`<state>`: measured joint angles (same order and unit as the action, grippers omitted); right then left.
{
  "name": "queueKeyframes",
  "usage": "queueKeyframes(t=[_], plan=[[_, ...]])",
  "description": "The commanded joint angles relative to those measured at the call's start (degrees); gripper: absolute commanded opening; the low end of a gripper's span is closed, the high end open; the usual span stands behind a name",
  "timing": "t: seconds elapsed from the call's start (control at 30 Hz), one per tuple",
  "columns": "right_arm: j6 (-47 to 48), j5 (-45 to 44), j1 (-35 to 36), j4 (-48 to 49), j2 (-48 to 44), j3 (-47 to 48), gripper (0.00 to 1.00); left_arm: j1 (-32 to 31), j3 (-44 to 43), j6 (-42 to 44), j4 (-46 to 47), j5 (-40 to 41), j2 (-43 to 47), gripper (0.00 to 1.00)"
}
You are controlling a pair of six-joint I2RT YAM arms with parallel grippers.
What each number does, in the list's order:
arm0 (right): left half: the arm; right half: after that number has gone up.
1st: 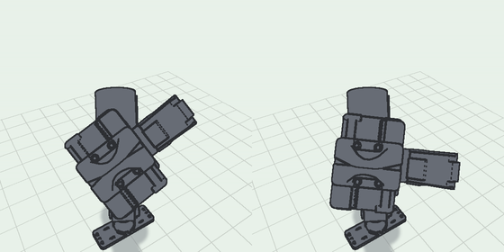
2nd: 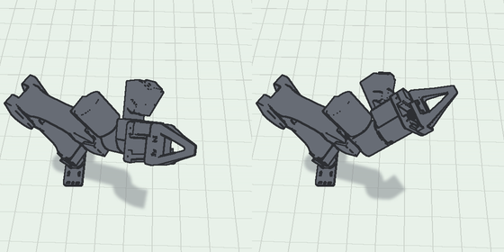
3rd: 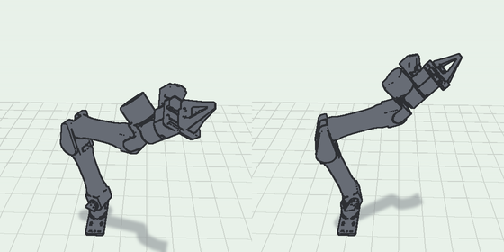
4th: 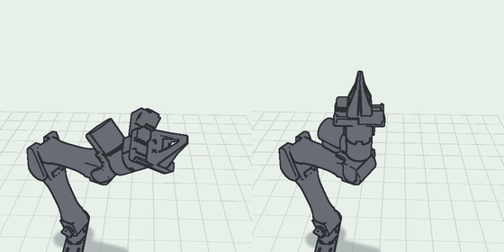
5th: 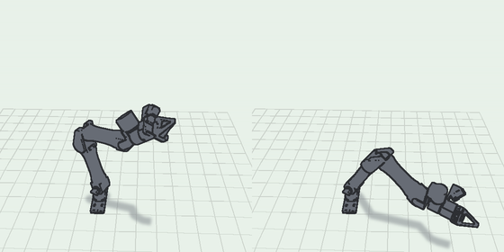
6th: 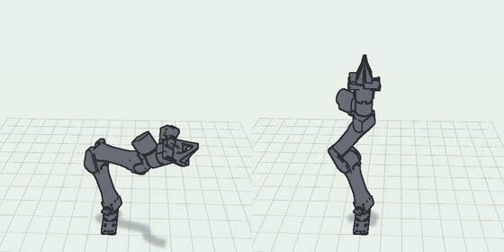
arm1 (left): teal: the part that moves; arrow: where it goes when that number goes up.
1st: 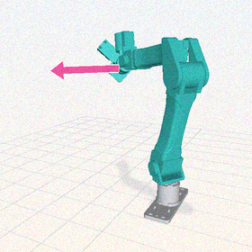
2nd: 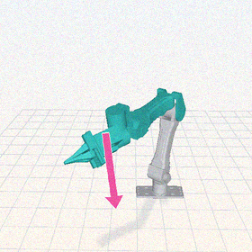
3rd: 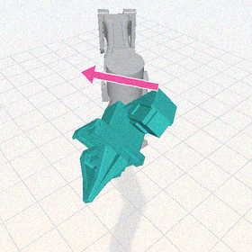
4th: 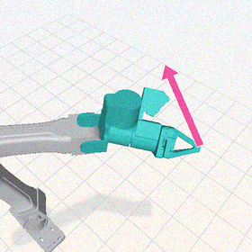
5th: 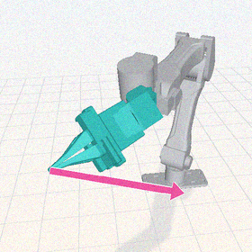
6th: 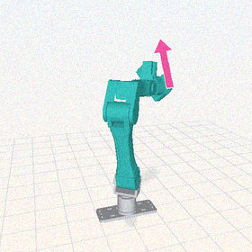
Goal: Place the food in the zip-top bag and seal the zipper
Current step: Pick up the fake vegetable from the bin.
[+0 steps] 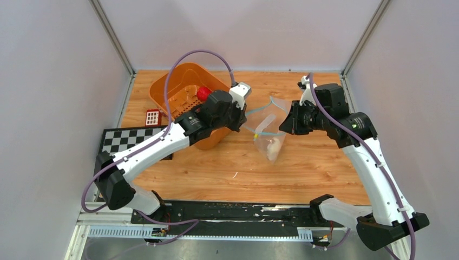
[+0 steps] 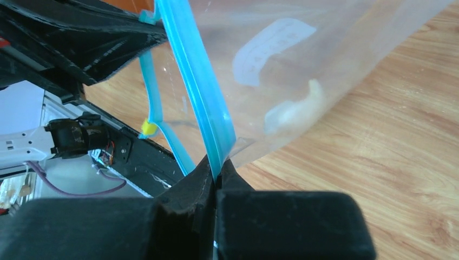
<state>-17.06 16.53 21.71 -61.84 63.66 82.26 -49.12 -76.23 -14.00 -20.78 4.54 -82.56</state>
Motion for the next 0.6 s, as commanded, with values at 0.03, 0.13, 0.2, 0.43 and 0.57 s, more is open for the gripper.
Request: queueKeyframes(t=[0.03,0.13,0.2,0.43,0.57], plan=[[-0.6,6.6,-0.1,3.8,-1.6,-2.5,0.00,0.5,-2.2,-1.2,0.1,-9.7,-2.4,0.00],[-2.1,3.0,-0.2,5.9,1.3,-6.6,0.00,0.7,-1.8,-0.3,-2.7,-1.0,-3.9,0.00],[-3.4,4.0,-0.4,10.6,3.1,-9.6,0.00,1.6,-0.4,0.1,-2.1,2.5,-4.8,0.05],[-8.4,7.7,-0.8,22.8,9.2,-12.7,0.00,5.2,-0.1,0.6,-0.7,-2.9,-6.8,0.53],[-9.7,9.5,-0.7,26.0,11.9,-12.5,0.00,6.0,-0.3,1.5,-0.8,-3.1,-4.7,0.76]])
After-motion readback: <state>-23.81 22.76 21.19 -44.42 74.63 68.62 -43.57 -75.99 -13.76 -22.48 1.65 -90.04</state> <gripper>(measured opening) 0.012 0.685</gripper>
